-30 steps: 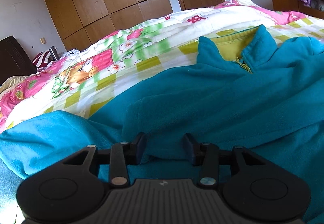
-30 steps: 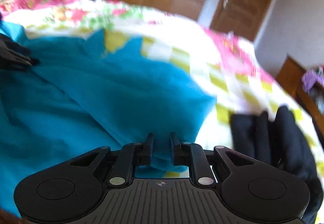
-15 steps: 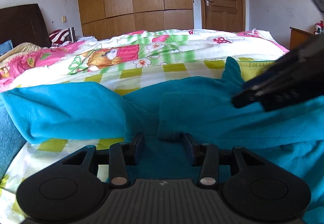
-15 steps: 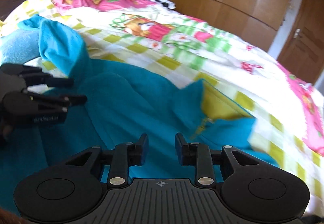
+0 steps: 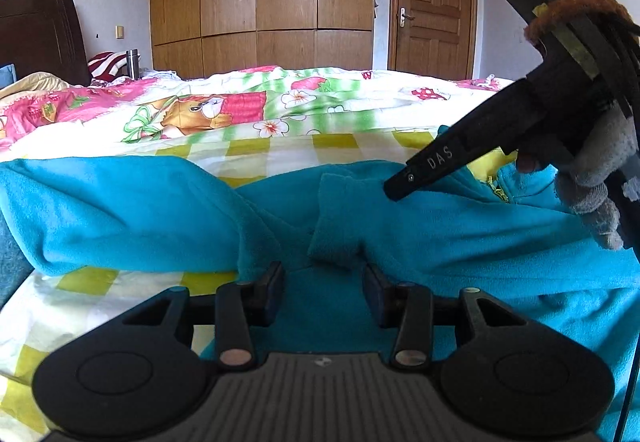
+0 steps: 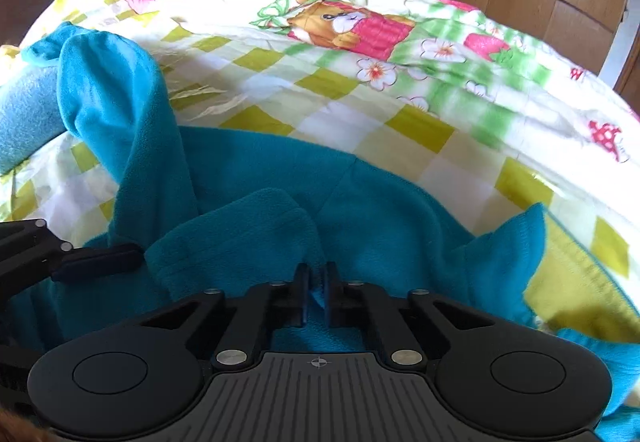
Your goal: Fold small clothes
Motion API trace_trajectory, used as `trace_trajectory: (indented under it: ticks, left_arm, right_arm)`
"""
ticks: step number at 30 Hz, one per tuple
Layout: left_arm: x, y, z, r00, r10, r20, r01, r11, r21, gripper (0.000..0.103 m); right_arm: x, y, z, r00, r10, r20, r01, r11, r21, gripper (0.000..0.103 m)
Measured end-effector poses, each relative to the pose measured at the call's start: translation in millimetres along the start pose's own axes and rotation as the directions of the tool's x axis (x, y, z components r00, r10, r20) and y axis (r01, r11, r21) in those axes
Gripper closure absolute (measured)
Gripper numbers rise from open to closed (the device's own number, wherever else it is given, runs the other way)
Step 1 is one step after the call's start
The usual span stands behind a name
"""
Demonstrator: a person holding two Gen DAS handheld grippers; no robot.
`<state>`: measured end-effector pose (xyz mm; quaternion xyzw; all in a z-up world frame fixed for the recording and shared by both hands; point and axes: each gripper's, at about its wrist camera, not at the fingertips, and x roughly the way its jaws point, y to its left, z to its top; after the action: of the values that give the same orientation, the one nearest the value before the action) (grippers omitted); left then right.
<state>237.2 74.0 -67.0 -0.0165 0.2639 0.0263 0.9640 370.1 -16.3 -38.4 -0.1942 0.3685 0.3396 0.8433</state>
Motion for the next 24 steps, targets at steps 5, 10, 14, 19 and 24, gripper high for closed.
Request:
trace_trajectory:
  ticks: [5,10,14,19,24]
  left_arm:
    - [-3.6,2.3,-0.8,1.000,0.007,0.000,-0.007,1.000,-0.010,0.047]
    - [-3.3,3.6,-0.8,1.000,0.007,0.001,-0.007,1.000,-0.019,0.047]
    - [-3.7,2.9,-1.2,1.000,0.008,0.005,-0.008,1.000,-0.015,0.046]
    - [-6.7,5.7,-0.8,1.000,0.003,0.019,-0.003,0.999,-0.032,0.046]
    - [-13.7,5.6,-0.5,0.998,0.024,0.057,-0.022,0.999,-0.023,0.046]
  right_arm:
    - [-3.0,2.5,6.2,0.998,-0.050,0.039,0.049,0.998,0.035,0.101]
    - [6.3,8.9,8.2,1.000,0.023,0.020,-0.023,1.000,0.000,0.078]
    - [25.7,17.1,5.2,1.000,0.023,-0.012,-0.024,0.998,-0.066,0.065]
    - [19.4,17.8,7.7,1.000,0.007,-0.014,-0.008,0.999,-0.036,0.098]
    - [-3.6,13.6,13.7,0.997,-0.041,0.064,0.040,0.999,0.011,0.102]
